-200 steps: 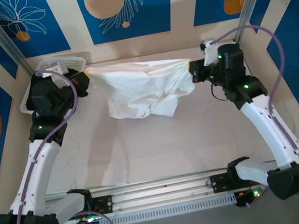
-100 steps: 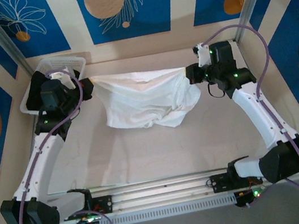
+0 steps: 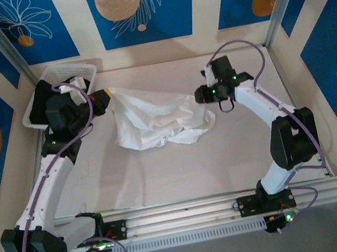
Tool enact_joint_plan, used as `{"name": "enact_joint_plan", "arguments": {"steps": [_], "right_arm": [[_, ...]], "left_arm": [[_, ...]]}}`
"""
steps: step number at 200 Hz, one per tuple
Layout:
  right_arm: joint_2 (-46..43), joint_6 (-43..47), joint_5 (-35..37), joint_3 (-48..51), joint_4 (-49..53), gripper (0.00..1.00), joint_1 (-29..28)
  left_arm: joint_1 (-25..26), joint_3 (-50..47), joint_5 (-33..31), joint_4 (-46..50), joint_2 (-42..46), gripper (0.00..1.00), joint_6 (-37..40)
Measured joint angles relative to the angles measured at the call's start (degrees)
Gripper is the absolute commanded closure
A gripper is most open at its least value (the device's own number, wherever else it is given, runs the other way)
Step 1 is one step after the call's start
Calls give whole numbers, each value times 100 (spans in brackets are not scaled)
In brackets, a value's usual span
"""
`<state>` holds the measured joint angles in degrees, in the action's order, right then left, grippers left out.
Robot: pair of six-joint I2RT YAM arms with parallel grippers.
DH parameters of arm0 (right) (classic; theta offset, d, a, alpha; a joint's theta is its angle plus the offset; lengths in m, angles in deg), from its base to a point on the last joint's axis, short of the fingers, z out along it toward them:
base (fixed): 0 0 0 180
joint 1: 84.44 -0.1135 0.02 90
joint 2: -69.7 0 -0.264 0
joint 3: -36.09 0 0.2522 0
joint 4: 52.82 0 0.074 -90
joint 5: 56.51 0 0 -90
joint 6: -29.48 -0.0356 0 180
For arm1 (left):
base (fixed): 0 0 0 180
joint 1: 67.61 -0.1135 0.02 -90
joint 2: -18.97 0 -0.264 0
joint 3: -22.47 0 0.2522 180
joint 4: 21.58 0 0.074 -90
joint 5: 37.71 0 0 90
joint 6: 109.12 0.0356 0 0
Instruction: Fold the inside-out t-shirt
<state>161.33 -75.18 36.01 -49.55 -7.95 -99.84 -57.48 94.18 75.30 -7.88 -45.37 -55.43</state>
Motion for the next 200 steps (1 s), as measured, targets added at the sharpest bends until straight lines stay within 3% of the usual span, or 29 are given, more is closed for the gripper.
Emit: {"name": "enact_joint_plan", "arguments": {"steps": [46, 98, 109, 131, 147, 175, 200], "right_arm": [[-970, -459, 26, 1569, -409, 44, -723], [444, -769, 74, 1416, -964, 43, -1440], [778, -754, 168, 1191, -975, 50, -1521], [1172, -671, 435, 831, -955, 82, -1550], [1145, -619, 737, 802, -866, 96, -1543], [468, -411, 1084, 946, -664, 100, -1351], [-713, -251, 1163, 914, -490, 100, -774]], "left_arm": [[0, -70, 107, -127, -157, 100, -63], [0, -70, 166, -229, -227, 100, -87], [0, -70, 164, -234, -227, 100, -85], [0, -70, 162, -225, -221, 100, -83], [0, -48, 109, -142, -203, 100, -37], [-2, 144, -107, 70, -173, 100, 85], [-59, 581, -337, 323, -175, 100, 144]]}}
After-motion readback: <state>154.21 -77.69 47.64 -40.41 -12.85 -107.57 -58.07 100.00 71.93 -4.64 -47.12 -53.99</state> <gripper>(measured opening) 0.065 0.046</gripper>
